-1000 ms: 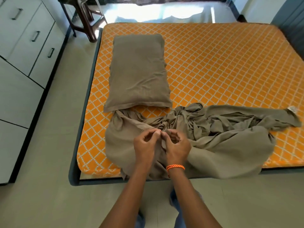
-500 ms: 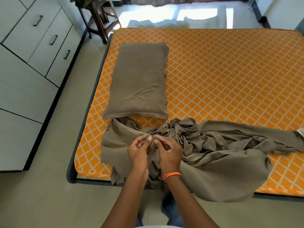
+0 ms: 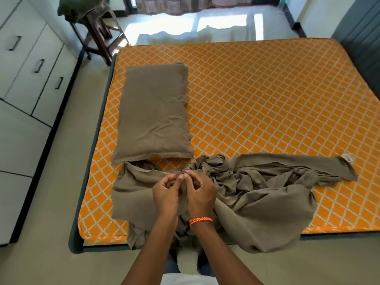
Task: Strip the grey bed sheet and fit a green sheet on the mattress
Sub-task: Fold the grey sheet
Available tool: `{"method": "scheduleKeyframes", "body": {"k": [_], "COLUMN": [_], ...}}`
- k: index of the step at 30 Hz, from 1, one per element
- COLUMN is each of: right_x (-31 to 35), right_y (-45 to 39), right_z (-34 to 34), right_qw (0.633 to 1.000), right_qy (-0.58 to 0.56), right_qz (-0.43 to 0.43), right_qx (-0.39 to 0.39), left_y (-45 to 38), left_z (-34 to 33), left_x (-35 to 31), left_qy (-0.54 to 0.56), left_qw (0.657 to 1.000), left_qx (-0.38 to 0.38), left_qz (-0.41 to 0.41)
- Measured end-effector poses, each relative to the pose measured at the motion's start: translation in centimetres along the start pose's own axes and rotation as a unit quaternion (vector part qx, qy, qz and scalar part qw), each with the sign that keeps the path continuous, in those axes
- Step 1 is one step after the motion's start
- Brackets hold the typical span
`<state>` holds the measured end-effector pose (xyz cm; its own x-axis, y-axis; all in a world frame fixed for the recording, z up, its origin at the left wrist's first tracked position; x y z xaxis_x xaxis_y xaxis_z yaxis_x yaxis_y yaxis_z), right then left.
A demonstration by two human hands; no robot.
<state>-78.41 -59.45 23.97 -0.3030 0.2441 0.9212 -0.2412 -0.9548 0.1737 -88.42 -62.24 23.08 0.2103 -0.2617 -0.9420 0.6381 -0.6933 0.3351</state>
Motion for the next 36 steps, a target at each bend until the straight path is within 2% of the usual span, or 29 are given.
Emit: {"method": "scheduleKeyframes", "body": {"k": [7,13,23,31,36], "right_x": [2.1,3.7,3.9,2.8,2.1], "right_y": [0.3,1.7,3.1,3.7,4.1], "right_z": [-1.2,-3.1,-4.2,-3.8,-4.1], "right_qw": [0.992,0.983,0.985,0.999,0.996], "right_qy": [0.1,0.158,0.155,0.014,0.076], "right_qz": [0.07,0.08,0.039,0.013,0.004], "right_qx": [-0.027,-0.05,-0.059,-0.05,-0.049], "left_y": [-1.9,-3.5,-4.2,-4.7,-4.9], "left_z": [1.1,3.0,4.3,4.2,3.9], "left_x": [-2.2,-4.4,-4.8,-3.7,-3.8], "left_qy": [-0.051,-0.091,-0.046,0.028,0.016], "left_qw": [0.995,0.984,0.979,0.975,0.977], "left_qx": [0.08,0.143,0.196,0.208,0.208], "left_qz": [-0.012,-0.055,-0.009,0.067,0.046]}}
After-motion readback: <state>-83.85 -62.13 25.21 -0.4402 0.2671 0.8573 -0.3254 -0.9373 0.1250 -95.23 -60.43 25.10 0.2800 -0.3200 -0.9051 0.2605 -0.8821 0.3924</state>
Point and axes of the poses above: each hand's wrist, its own y-axis away from the middle knuckle, its own z-axis out of the back of the hand, x = y × z, the point moved 3 cm from there along -y, towards the middle knuckle, and after that the axes turned 12 degrees about -z, right-handed, at the moved point
